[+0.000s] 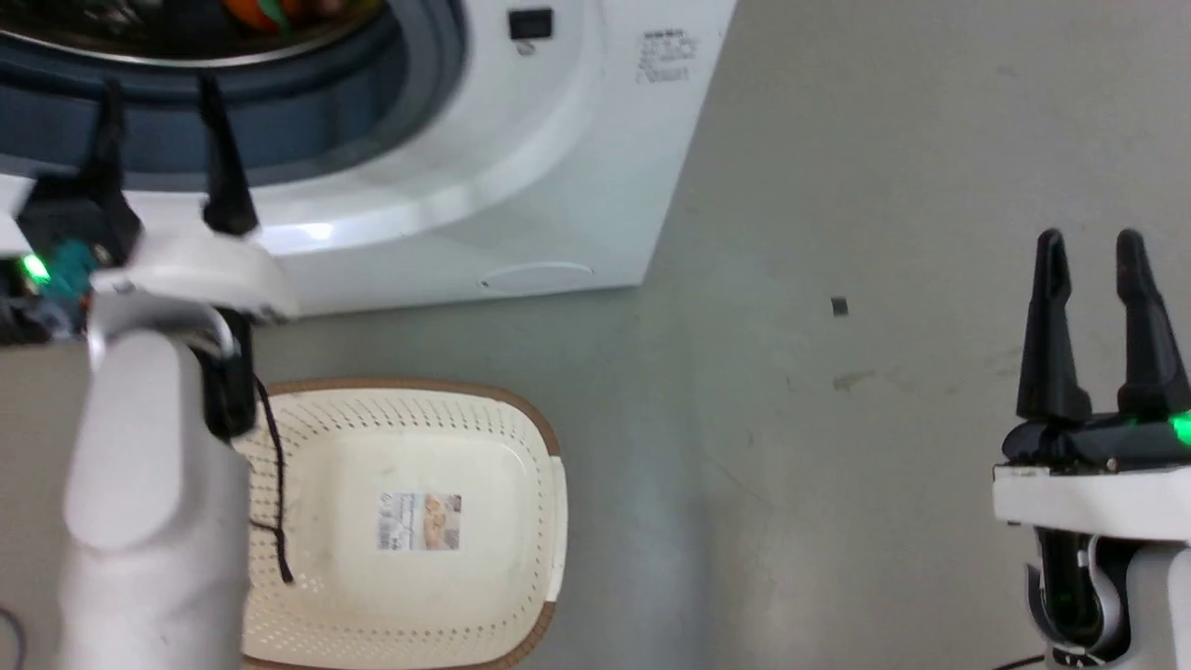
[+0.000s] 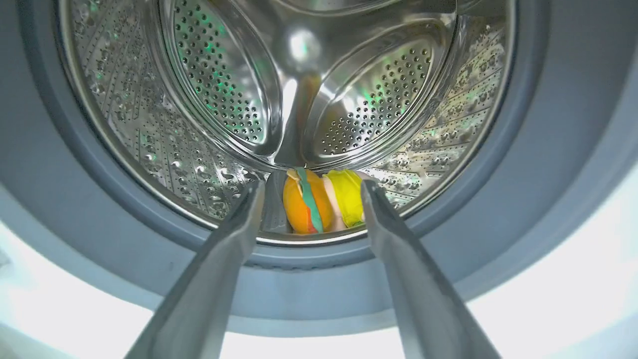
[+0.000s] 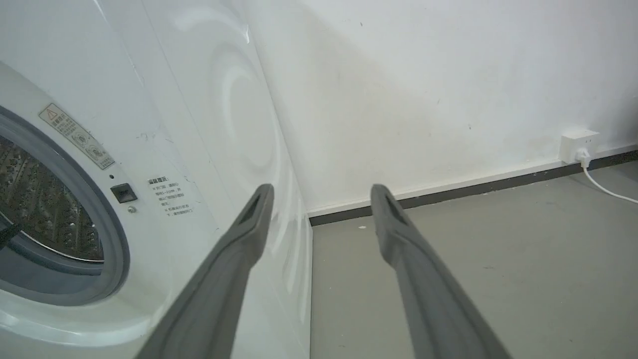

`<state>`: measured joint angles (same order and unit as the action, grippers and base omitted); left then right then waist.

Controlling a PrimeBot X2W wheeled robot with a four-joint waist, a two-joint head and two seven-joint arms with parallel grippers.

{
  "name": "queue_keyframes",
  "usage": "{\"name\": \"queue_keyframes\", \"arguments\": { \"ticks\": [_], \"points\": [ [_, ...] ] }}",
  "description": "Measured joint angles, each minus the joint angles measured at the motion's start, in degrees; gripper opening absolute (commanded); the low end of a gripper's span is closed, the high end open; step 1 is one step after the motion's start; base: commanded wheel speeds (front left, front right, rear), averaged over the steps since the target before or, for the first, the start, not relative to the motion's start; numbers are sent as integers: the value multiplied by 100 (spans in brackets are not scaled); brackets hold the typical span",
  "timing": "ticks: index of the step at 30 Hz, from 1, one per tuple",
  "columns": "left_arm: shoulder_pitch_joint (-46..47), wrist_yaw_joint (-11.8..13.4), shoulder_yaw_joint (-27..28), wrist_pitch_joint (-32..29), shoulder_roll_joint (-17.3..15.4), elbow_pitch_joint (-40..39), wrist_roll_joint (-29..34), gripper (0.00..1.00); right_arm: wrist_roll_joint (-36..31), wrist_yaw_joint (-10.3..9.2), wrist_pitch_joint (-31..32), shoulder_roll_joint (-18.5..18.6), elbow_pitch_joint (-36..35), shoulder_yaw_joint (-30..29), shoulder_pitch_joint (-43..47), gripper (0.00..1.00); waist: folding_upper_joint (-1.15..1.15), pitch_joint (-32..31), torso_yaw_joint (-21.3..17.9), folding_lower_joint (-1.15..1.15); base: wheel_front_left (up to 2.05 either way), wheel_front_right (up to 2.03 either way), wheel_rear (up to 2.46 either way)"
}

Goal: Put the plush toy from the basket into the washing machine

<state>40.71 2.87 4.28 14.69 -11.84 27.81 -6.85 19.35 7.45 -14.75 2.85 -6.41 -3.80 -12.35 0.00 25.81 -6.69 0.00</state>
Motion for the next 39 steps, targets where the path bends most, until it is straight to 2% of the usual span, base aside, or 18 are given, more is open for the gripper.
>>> {"name": "queue_keyframes", "arguments": {
  "ticks": [7,13,24,30,31,39],
  "points": [
    [-1277,-57,-253,0,436,-753,332,100,-265,-1,0,0,189,-20,349,100,0,-728,291,0,0,0,0],
    [-2236,-103,-350,-1,650,-1066,363,100,-428,-1,0,0,397,-124,746,100,0,-1415,514,-1,0,0,0],
    [-3457,-189,-313,0,751,-1399,417,100,-522,-1,0,0,573,-115,1323,100,0,-2241,662,-1,0,0,0],
    [-3747,-236,-282,-1,757,-1402,417,100,-523,-1,0,0,611,-126,1558,100,0,-2486,729,-1,0,0,0],
    [-3754,-248,-281,-1,757,-1402,416,0,-523,-1,0,0,610,-133,1558,0,0,-2504,742,-1,0,0,0],
    [-3752,-247,-304,-38,755,-1404,415,0,-526,-1,12,0,608,-127,1553,0,0,-2511,740,-1,0,0,0]
  ]
}}
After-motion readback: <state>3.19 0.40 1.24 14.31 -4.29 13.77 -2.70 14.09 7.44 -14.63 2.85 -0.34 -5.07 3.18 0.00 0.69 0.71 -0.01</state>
